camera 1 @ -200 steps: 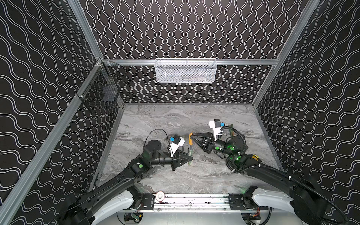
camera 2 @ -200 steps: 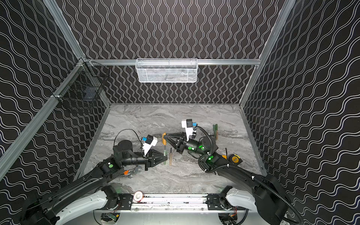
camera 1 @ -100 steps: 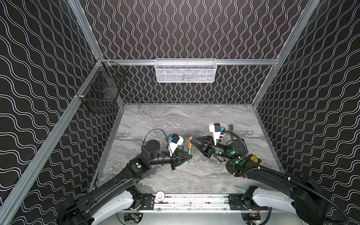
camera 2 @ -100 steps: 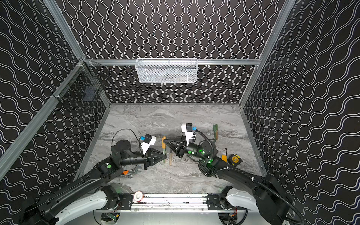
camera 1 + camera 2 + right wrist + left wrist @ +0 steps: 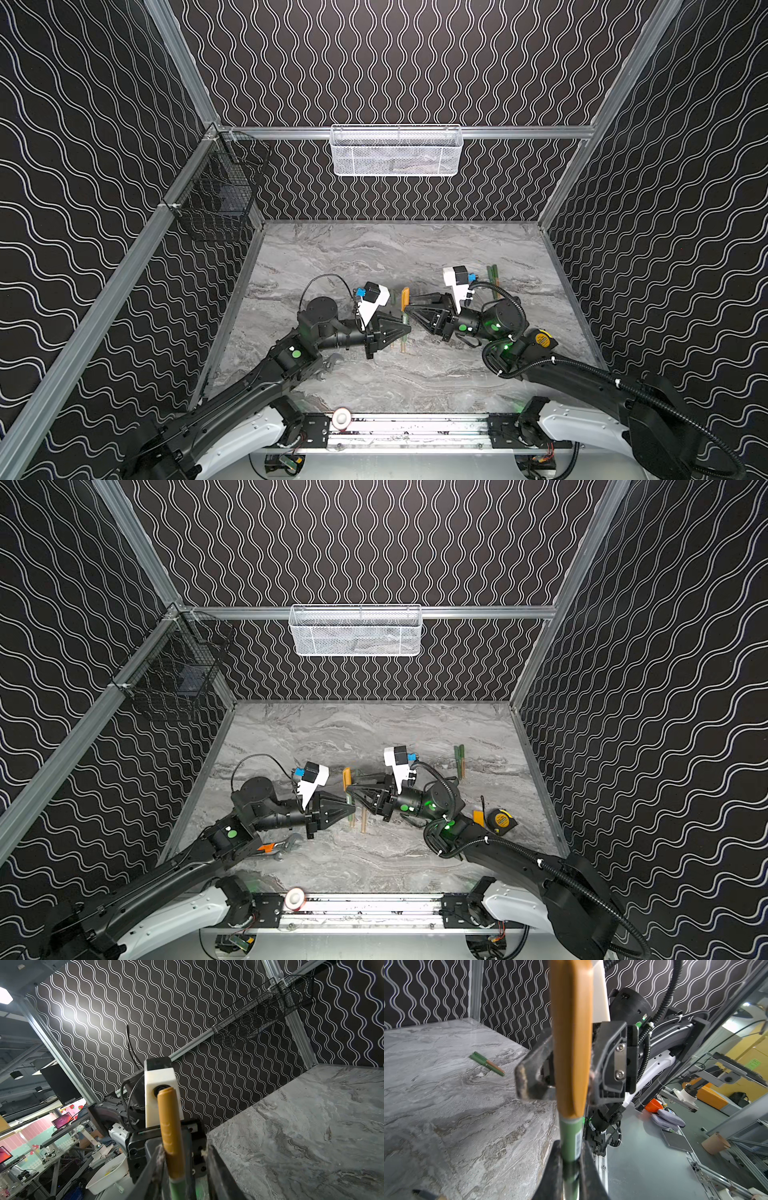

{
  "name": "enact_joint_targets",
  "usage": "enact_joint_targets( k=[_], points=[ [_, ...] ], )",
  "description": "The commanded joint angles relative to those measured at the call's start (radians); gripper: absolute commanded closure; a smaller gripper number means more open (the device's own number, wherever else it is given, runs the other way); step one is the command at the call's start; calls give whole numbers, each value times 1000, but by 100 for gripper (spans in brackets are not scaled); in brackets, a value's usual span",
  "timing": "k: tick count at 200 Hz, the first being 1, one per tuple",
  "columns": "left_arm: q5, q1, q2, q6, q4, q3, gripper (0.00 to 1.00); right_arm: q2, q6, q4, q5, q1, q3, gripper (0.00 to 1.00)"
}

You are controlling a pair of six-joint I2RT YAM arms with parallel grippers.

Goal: Insert the pens into the pen caps
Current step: 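Push the tan cap down onto the green pen nib with the right gripper, then press the tan cap further down the green pen while the left gripper holds it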

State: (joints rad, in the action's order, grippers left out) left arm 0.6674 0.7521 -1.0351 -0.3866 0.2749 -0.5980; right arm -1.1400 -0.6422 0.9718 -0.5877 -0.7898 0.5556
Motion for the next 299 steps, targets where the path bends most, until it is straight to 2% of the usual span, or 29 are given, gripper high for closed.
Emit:
enact_joint_targets(
  k=[1,20,41,74,102,131,181,255,275,299],
  points=[
    [49,0,-12,5,67,1,100,1,3,13,-46,0,18,61],
    [77,0,-25,5,76,1,100,3,-12,31,-77,2,28,56],
    [100,0,-42,-6,95,3,100,3,-11,-26,-146,12,67,51],
    [110,0,-52,-8,110,7,100,6,11,-109,-258,32,118,50],
    [110,0,-50,-4,107,6,100,13,72,-229,-277,44,156,51],
    [103,0,-46,-1,104,7,100,11,99,-282,-286,47,179,59],
    [90,0,-39,6,93,3,100,13,128,-353,-248,46,186,83],
    [58,0,-16,6,99,1,100,25,114,-403,-201,46,159,95],
    [36,0,9,19,87,-3,100,25,96,-371,-239,44,139,92],
    [60,0,3,26,72,-10,100,62,81,-341,-201,44,105,74]
  ],
)
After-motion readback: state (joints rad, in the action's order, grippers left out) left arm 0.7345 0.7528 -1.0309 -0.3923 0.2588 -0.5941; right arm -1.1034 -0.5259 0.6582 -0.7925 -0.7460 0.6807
